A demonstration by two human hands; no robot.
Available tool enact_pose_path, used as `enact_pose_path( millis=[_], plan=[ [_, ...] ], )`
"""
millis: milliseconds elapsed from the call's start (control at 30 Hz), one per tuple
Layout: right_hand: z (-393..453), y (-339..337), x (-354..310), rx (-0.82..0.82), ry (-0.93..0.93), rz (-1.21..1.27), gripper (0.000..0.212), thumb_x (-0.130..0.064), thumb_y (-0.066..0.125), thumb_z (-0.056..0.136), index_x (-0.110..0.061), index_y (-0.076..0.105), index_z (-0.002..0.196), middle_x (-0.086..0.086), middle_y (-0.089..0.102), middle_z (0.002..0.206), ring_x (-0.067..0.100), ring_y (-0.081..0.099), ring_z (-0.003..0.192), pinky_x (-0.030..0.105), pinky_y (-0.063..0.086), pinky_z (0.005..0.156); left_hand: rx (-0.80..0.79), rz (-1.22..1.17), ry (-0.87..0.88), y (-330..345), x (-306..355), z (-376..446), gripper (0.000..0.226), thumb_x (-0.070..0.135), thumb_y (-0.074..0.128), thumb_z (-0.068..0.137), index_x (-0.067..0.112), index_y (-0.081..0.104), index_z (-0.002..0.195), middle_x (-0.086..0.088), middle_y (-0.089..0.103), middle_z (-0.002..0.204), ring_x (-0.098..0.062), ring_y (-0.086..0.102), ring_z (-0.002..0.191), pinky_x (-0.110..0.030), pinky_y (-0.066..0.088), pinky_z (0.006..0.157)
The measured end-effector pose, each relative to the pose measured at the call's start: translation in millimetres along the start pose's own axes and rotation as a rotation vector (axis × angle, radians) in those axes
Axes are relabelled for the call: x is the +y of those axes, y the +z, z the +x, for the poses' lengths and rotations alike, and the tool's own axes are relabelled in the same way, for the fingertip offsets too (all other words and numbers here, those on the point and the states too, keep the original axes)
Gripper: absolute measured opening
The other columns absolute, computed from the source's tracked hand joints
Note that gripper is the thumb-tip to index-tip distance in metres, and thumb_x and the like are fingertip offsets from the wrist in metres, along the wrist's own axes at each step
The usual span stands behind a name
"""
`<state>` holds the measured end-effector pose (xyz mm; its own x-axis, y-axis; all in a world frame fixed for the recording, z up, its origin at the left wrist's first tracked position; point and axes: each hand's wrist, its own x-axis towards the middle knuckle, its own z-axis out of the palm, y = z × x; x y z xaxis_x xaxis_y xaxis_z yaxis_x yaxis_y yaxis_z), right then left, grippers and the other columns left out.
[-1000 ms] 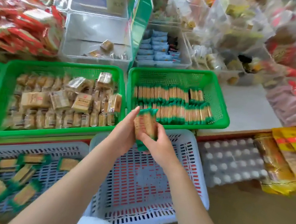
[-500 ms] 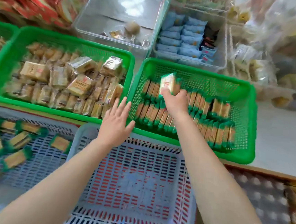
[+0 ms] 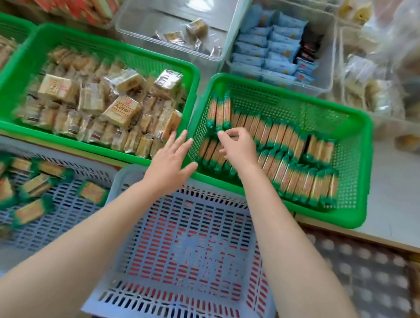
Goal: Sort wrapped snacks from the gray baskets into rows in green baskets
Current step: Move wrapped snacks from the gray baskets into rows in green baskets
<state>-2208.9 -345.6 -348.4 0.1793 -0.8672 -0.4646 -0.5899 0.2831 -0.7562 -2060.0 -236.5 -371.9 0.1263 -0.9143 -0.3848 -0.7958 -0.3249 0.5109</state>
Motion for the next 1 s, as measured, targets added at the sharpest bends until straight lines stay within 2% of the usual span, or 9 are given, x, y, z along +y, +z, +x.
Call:
enact_pose_path(
  millis=[67,133,200,300,467,567,633,767,1000],
  plan=[
    [-31,3,-9,-0.035,-0.044,-0.032,0.018,-0.036,0.057,0.098,-0.019,0.06,0.103,-0.002,0.066,0.097,0.02,0.07,0.083,0.038,0.058,0.079,0.0,-0.104,0.041,-23,2,-12,0.045,0.041,0.041,0.105,0.017,0.055,0.141,-0.003,0.035,0.16,-0.022,0.024,0.151,-0.043,0.029,0.117],
    [-60,18,-19,-0.095,-0.083,-0.072,0.016,-0.032,0.055,0.099,-0.018,0.062,0.096,-0.001,0.066,0.089,0.022,0.068,0.082,0.035,0.054,0.074,0.191,-0.033,0.101,-47,-10,-38,0.042,0.04,0.04,0.106,0.013,0.071,0.113,-0.005,0.067,0.125,-0.026,0.058,0.119,-0.042,0.049,0.091],
    [-84,46,-30,-0.173,-0.1,-0.091,0.018,-0.03,0.054,0.1,-0.018,0.064,0.092,0.003,0.066,0.086,0.026,0.067,0.085,0.039,0.054,0.077,0.388,-0.036,0.101,-69,-39,-69,0.043,0.041,0.039,0.106,0.011,0.069,0.099,-0.004,0.07,0.098,-0.026,0.063,0.092,-0.042,0.05,0.072],
    [-111,117,-49,-0.22,-0.14,-0.08,0.017,-0.028,0.055,0.1,-0.019,0.064,0.089,0.003,0.066,0.082,0.025,0.065,0.083,0.041,0.054,0.078,0.378,-0.047,-0.062,-90,-120,-101,0.045,0.039,0.037,0.107,0.008,0.065,0.089,-0.007,0.066,0.083,-0.029,0.061,0.081,-0.043,0.047,0.065],
    [-123,285,-66,-0.412,-0.071,-0.109,0.012,-0.029,0.057,0.1,-0.021,0.063,0.105,-0.004,0.065,0.094,0.019,0.065,0.086,0.043,0.057,0.083,0.062,0.004,-0.279,-95,-278,-129,0.054,0.047,0.032,0.106,0.008,0.067,0.092,-0.008,0.07,0.086,-0.029,0.064,0.082,-0.044,0.051,0.069],
    [-115,373,-43,-0.447,0.162,-0.293,0.042,-0.029,0.059,0.1,-0.021,0.046,0.139,0.003,0.046,0.143,0.019,0.063,0.092,0.036,0.057,0.068,-0.142,-0.144,-0.385,-97,-350,-143,0.041,0.04,0.038,0.107,0.013,0.068,0.099,-0.001,0.068,0.089,-0.026,0.065,0.091,-0.039,0.051,0.075],
    [-105,408,-22,-0.382,0.271,-0.497,0.065,-0.023,0.062,0.097,-0.02,0.027,0.152,0.007,0.023,0.158,0.03,0.057,0.117,0.038,0.057,0.078,-0.209,-0.249,-0.428,-105,-384,-152,0.04,0.044,0.04,0.106,0.017,0.069,0.115,-0.001,0.071,0.108,-0.023,0.065,0.102,-0.037,0.052,0.084],
    [-90,439,12,-0.239,0.163,-0.904,0.071,-0.031,0.062,0.098,-0.009,0.022,0.153,0.015,0.024,0.158,0.034,0.025,0.146,0.045,0.029,0.118,-0.315,-0.279,-0.42,-120,-425,-169,0.051,0.052,0.038,0.104,0.019,0.058,0.137,0.0,0.062,0.135,-0.021,0.058,0.12,-0.028,0.044,0.08],
    [-94,471,13,-0.171,0.29,-0.953,0.069,-0.042,0.062,0.095,-0.005,0.034,0.147,0.019,0.034,0.152,0.037,0.032,0.14,0.048,0.035,0.111,-0.403,-0.389,-0.449,-115,-470,-184,0.057,0.057,0.04,0.101,0.02,0.051,0.144,-0.001,0.059,0.14,-0.022,0.055,0.125,-0.032,0.046,0.092]
  ],
)
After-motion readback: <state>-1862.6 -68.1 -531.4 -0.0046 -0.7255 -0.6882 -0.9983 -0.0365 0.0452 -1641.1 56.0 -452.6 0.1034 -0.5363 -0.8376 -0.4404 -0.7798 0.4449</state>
